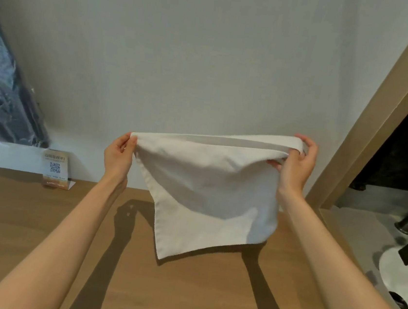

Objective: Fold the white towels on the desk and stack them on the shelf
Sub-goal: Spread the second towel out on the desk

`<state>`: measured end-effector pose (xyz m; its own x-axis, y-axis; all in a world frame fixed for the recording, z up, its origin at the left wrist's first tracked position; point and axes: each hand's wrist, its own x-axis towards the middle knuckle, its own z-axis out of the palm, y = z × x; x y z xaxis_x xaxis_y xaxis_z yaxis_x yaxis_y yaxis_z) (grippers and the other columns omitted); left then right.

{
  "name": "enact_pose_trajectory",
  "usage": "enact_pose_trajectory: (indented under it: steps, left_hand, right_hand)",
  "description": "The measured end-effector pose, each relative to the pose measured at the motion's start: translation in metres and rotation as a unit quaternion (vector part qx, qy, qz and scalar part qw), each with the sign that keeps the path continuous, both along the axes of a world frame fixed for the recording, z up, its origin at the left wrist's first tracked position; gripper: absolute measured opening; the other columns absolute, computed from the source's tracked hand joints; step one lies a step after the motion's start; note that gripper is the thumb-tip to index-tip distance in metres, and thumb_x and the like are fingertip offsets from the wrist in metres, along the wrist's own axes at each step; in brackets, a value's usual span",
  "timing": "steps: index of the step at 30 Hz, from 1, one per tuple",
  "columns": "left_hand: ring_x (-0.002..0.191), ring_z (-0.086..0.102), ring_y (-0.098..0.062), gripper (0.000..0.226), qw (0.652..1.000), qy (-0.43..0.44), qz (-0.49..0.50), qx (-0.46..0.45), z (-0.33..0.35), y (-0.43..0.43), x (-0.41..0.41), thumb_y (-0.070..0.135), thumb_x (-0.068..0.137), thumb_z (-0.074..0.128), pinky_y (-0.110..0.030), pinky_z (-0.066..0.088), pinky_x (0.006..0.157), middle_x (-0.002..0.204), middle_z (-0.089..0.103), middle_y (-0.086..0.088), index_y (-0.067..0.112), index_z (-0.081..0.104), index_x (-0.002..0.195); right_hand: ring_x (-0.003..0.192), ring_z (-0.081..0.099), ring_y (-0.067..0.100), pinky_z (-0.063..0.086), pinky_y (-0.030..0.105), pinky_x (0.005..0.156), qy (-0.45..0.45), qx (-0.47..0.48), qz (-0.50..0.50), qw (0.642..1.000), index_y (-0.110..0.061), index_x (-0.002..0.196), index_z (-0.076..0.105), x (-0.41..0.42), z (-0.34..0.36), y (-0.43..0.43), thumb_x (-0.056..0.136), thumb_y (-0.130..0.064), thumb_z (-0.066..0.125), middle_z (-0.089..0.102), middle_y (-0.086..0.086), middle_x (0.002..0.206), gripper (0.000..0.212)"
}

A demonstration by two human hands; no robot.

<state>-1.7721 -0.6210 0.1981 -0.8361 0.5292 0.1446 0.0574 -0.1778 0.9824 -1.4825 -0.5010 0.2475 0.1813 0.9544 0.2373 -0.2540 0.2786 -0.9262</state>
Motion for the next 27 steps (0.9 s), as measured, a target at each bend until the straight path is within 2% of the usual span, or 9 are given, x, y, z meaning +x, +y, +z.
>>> enact_pose_trajectory:
  steps: [4,7,9,11,16,18,21,24,27]
  left_hand:
    - [0.103,0.053,-0.012,0.033,1.0,0.02,-0.006,0.005,-0.002,0.007,0.011,0.016,0.096,0.053,-0.015,0.043,0.082,0.119,0.06,-0.008,0.002,0.057,0.124]
    - [0.101,0.055,-0.013,0.03,1.0,0.017,-0.007,0.025,0.006,0.012,0.013,0.017,0.096,0.052,-0.013,0.045,0.081,0.117,0.062,-0.009,0.002,0.059,0.121]
    - [0.1,0.055,-0.013,0.03,0.999,0.02,-0.003,0.029,0.009,0.017,0.012,0.017,0.096,0.051,-0.018,0.045,0.084,0.121,0.062,-0.015,0.0,0.059,0.119]
    - [0.098,0.054,-0.014,0.03,0.999,0.031,-0.002,0.018,0.008,0.019,0.012,0.017,0.096,0.051,-0.017,0.046,0.081,0.123,0.062,-0.018,-0.001,0.059,0.119]
    - [0.096,0.054,-0.014,0.031,0.998,0.059,0.005,0.001,0.012,0.024,0.012,0.021,0.095,0.052,-0.024,0.044,0.085,0.121,0.063,-0.014,0.004,0.06,0.12]
    - [0.097,0.053,-0.014,0.031,0.997,0.075,0.014,-0.013,0.015,0.031,0.014,0.019,0.095,0.051,-0.022,0.042,0.083,0.12,0.062,-0.014,0.003,0.058,0.121]
    - [0.099,0.052,-0.014,0.032,0.996,0.08,0.005,-0.044,0.014,0.044,0.016,0.018,0.097,0.047,-0.023,0.042,0.085,0.124,0.06,-0.016,0.0,0.056,0.122]
    - [0.105,0.057,-0.023,0.035,0.996,0.055,-0.004,-0.072,0.016,0.058,0.011,0.022,0.099,0.042,-0.029,0.044,0.087,0.125,0.059,-0.017,-0.002,0.054,0.122]
    - [0.107,0.058,-0.03,0.038,0.996,0.053,-0.023,-0.067,0.029,0.071,0.005,0.023,0.099,0.04,-0.035,0.046,0.089,0.121,0.06,-0.019,-0.005,0.054,0.121]
  right_hand:
    - [0.025,0.042,0.002,0.035,0.016,0.029,0.004,-0.153,-0.019,0.988,-0.014,0.11,0.039,0.013,-0.005,0.006,0.091,-0.002,0.037,0.048,0.006,0.064,0.022]
    - [0.034,0.043,0.006,0.034,0.017,0.033,-0.02,-0.107,-0.056,0.992,-0.016,0.104,0.035,0.022,-0.007,0.006,0.09,-0.003,0.041,0.048,0.004,0.061,0.02]
    - [0.042,0.049,0.012,0.04,0.018,0.034,-0.019,-0.135,-0.022,0.99,-0.015,0.105,0.035,0.024,-0.003,0.008,0.092,-0.003,0.043,0.051,0.006,0.07,0.02]
    - [0.033,0.049,0.011,0.041,0.018,0.032,-0.009,-0.178,0.012,0.984,-0.013,0.106,0.036,0.028,-0.002,0.01,0.092,-0.002,0.042,0.049,0.009,0.07,0.019]
    - [0.024,0.036,0.009,0.044,0.02,0.034,-0.046,-0.134,0.002,0.99,-0.012,0.112,0.051,0.034,0.001,0.013,0.092,-0.01,0.04,0.046,-0.001,0.037,0.023]
    - [0.026,0.047,0.013,0.046,0.022,0.037,-0.04,-0.172,0.025,0.984,-0.009,0.113,0.052,0.029,0.004,0.017,0.093,-0.012,0.035,0.055,0.005,0.047,0.026]
    - [0.045,0.058,0.021,0.046,0.025,0.048,-0.076,-0.229,0.053,0.969,-0.009,0.117,0.05,0.023,0.0,0.024,0.092,-0.012,0.028,0.063,0.013,0.072,0.033]
    - [0.065,0.056,0.016,0.033,0.025,0.056,-0.092,-0.199,0.052,0.974,-0.022,0.107,0.05,0.018,-0.007,0.036,0.091,-0.012,0.033,0.059,0.008,0.094,0.025]
    - [0.074,0.056,0.015,0.027,0.025,0.057,-0.048,-0.16,0.039,0.985,-0.024,0.105,0.053,0.014,0.004,0.05,0.092,-0.013,0.037,0.056,0.004,0.094,0.023]
